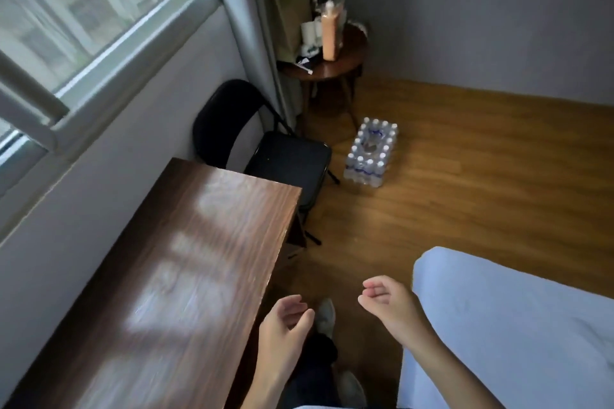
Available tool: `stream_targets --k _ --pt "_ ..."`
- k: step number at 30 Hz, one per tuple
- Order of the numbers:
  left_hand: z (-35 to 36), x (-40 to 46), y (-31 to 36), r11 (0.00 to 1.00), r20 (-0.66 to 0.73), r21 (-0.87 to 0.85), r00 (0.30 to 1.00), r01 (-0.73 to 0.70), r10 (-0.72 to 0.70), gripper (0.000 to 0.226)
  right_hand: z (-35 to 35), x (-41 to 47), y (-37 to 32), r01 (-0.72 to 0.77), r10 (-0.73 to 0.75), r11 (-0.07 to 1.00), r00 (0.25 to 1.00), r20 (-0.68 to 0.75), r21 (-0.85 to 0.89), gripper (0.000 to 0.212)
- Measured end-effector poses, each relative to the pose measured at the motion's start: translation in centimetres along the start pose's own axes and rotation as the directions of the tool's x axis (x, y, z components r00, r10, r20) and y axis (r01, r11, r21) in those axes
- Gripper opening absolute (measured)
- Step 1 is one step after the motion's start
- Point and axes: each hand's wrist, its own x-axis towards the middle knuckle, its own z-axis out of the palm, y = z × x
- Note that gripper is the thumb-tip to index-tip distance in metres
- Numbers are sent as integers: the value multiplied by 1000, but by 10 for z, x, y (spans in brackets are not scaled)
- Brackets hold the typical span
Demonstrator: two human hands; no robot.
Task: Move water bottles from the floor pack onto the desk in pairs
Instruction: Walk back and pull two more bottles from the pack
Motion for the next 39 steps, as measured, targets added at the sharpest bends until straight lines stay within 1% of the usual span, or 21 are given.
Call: stream_targets --k 5,10,16,19,26,30,34,39 --pt "19 78 33 998 134 41 990 -46 40 32 -16 48 -14 -48 55 997 991 -121 59 23" --pt "30 152 77 985 243 116 965 -130 98 31 -28 93 -41 -86 109 990 970 -215 114 21" --pt "43 225 122 964 336 181 934 -194 125 32 -44 145 -65 -139 179 976 949 -258 166 19" --pt "58 257 140 964 364 194 926 -183 103 30 -56 173 -74 -153 202 969 943 -264 195 17" --pt "105 327 185 959 399 228 915 -167 64 30 -103 251 -88 -188 241 961 928 -283 202 16" --pt "136 366 221 963 371 234 928 -135 40 30 -141 302 -96 -197 246 959 933 -261 202 16" --pt "167 405 260 964 336 236 941 -124 38 31 -183 353 -111 -203 256 954 935 -245 221 21" --pt "203 450 304 965 318 238 948 -108 28 32 -220 414 -132 -190 234 959 950 -208 211 20"
